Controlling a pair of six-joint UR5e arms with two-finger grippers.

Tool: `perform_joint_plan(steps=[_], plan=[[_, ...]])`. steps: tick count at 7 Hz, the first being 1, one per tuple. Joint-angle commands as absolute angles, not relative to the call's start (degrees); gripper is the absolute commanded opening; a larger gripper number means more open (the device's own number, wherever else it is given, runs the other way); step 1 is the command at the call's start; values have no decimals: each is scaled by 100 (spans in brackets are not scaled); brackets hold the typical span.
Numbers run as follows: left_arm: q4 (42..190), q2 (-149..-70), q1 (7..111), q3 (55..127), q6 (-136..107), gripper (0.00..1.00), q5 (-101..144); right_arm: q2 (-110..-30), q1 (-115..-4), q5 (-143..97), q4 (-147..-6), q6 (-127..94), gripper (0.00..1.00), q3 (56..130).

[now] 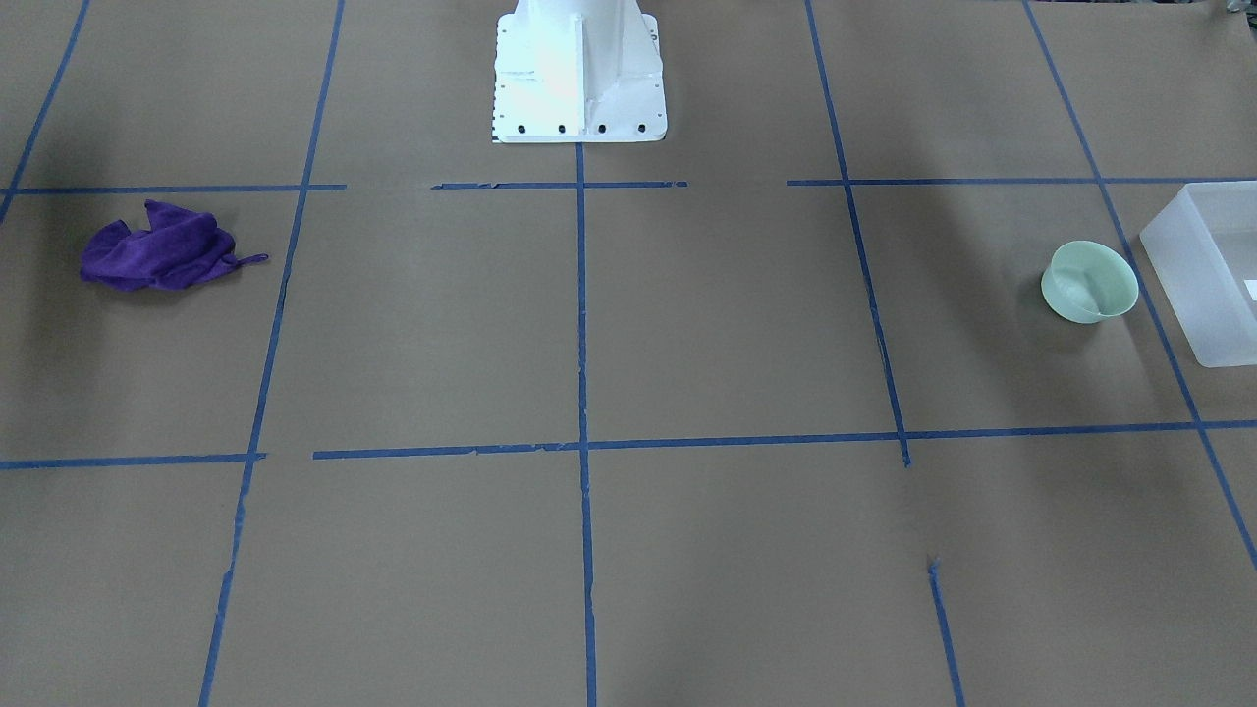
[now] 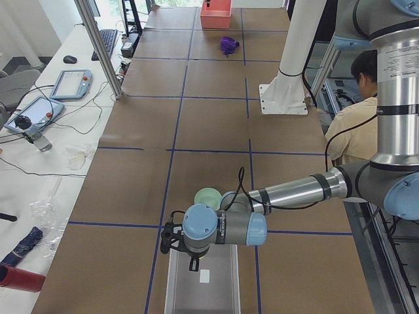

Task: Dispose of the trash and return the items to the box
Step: 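Lower the yellow cup into the clear plastic box and open the left gripper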

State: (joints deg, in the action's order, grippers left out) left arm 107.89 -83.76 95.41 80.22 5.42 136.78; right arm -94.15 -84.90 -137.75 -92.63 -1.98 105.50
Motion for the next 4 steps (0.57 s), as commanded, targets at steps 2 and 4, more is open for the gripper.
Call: perform_joint_plan(steps=[2,4], plan=[[11273,-8490,9143,7368,353,7,13957,-9430,-8464,-13955,-9255,-158,100,10547],[11821,-8482,8878,7031,211,17,13974,-9431,-8323,-14071,-9237,-141,100,10591]])
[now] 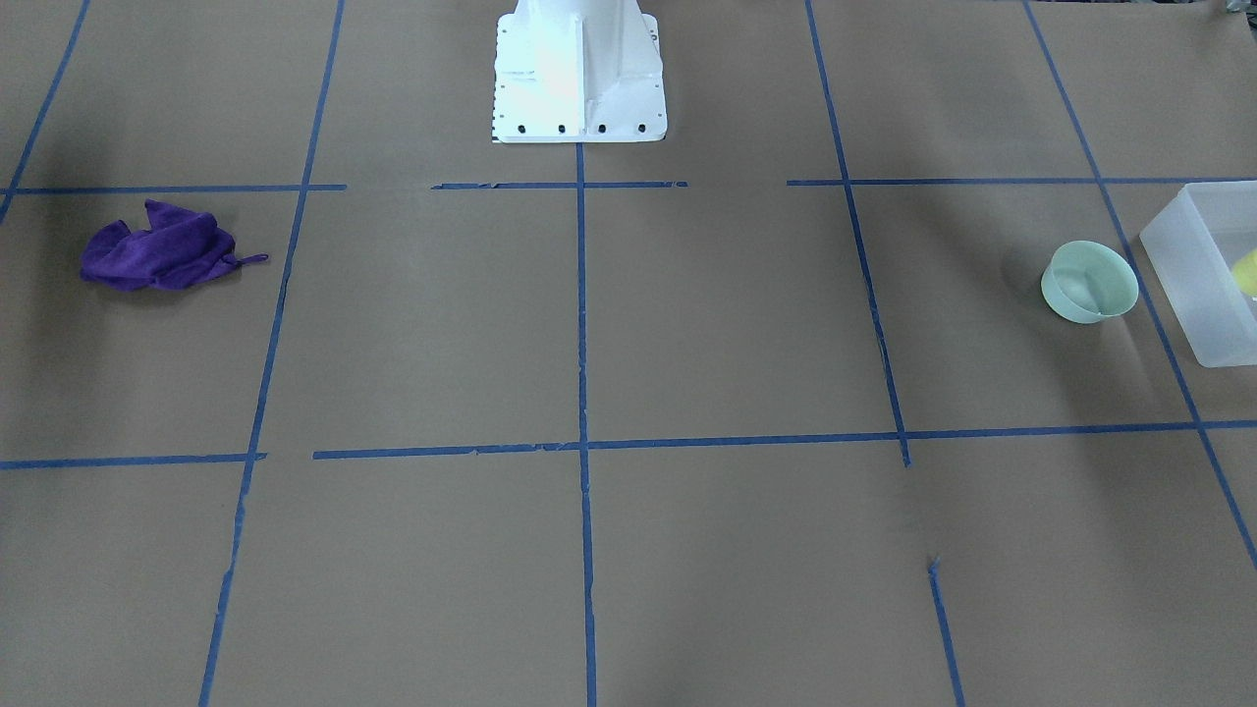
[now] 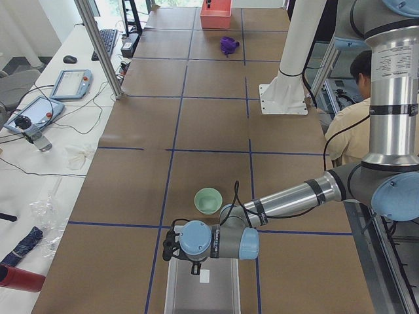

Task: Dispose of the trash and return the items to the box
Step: 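Lower the yellow cup into the clear plastic box and open the left gripper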

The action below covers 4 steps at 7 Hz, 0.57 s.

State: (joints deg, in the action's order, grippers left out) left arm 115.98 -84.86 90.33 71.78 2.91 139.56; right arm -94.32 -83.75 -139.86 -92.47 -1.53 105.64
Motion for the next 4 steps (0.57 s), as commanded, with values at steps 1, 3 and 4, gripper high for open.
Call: perform_joint_plan(steps=[1,3,4], plan=[[11821,-8481,8868,7031,211,29,14009,-9457,-8323,-14254,-8802,-158,100,10582],[11813,-8490,8877,7118,176,100,14001,-9492,-8297,-14683,-8517,-202,100,10538],[11595,-8377,8886,7720,176,100,13984,-9527,-8227,-14965,-8482,-376,100,10582]])
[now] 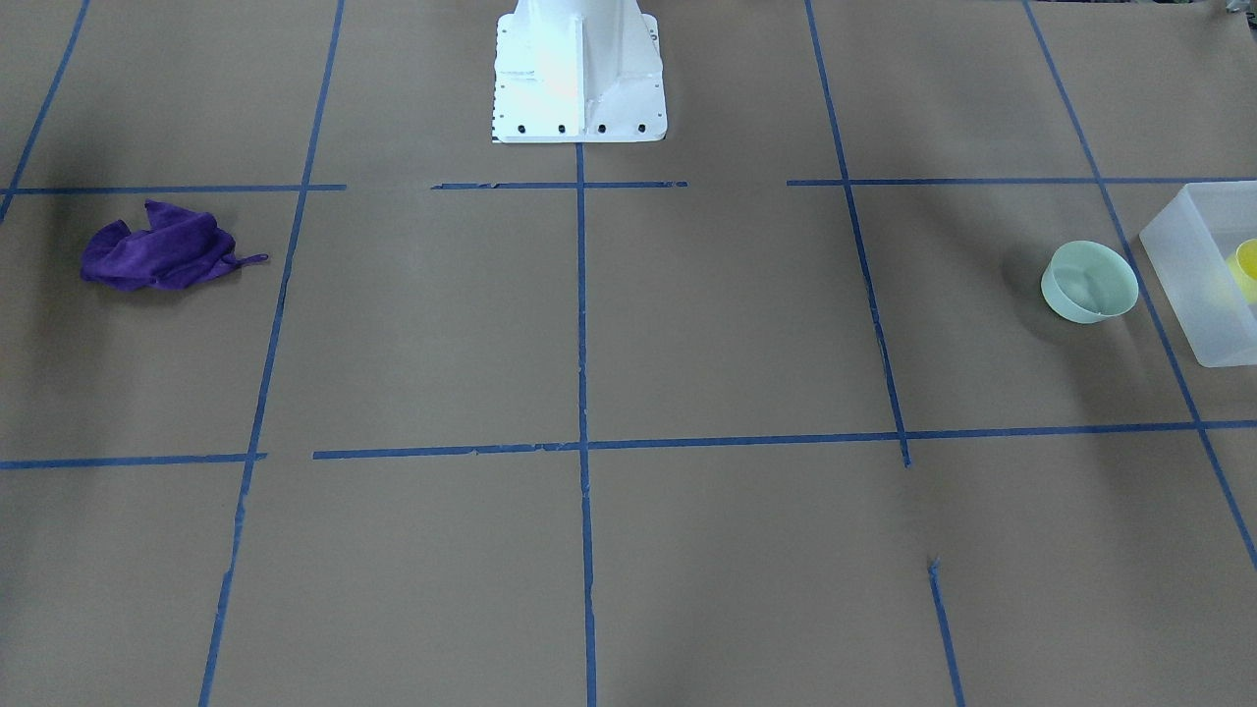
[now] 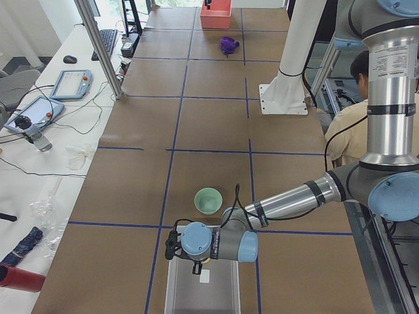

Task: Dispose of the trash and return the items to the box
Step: 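Lower the yellow cup into the clear plastic box and open the left gripper, then reach the right gripper down to the purple cloth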

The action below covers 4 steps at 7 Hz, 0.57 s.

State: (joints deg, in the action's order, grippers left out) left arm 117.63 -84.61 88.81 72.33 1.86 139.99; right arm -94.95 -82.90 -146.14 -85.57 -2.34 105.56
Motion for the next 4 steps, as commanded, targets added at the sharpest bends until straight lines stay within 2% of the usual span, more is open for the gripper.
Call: perform_joint_plan(steps=[1,3,4], plan=[[11132,-8376,8955,8335,167,100,13975,-9536,-7931,-14959,-8229,-1126,100,10643],[10040,-8367,9123,10168,-853,100,13913,-9659,-6880,-14523,-6461,-3765,100,10644],[10055,-8298,9097,10543,-1488,100,13896,-9790,-6073,-13945,-5729,-4980,100,10644]])
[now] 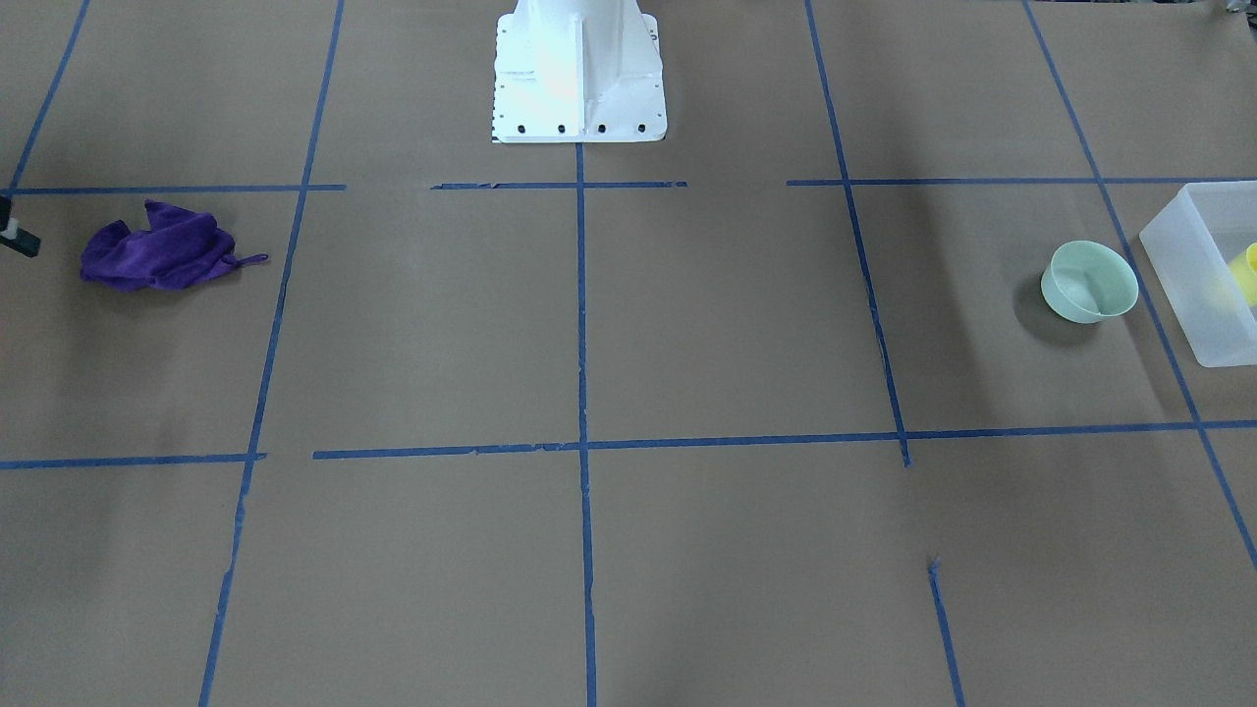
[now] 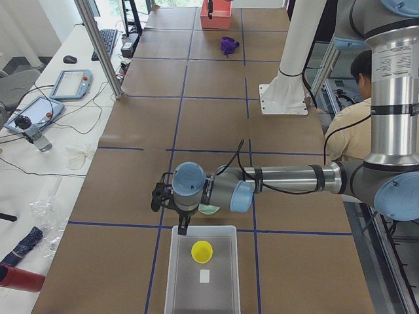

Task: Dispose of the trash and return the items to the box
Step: 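Reach the right gripper down to the purple cloth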

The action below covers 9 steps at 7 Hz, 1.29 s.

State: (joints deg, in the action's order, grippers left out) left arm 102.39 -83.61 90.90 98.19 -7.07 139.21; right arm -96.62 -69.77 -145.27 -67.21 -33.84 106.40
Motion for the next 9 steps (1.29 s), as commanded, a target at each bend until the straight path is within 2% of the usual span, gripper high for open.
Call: perform_joint_plan(steps=[1,3,4,5,6,9], plan=[[10081,-8297,9097,10547,-1511,100,13904,-10026,-5542,-13487,-5382,-5453,100,10652],[10090,-8297,9088,10582,-1556,100,13922,-10545,-5039,-13054,-5046,-5476,100,10618],[10090,-8297,9088,10591,-1556,100,13965,-10547,-4732,-12756,-5045,-5563,99,10600],[10099,-8297,9088,10582,-1556,100,13975,-10529,-4363,-12344,-5045,-5720,94,10504],[10099,-8288,9097,10599,-1556,100,13975,-10503,-4307,-12201,-5036,-6070,1,10538],[10151,-8297,9062,10783,-1538,100,13983,-10651,-4333,-12094,-4643,-5803,0,10459]])
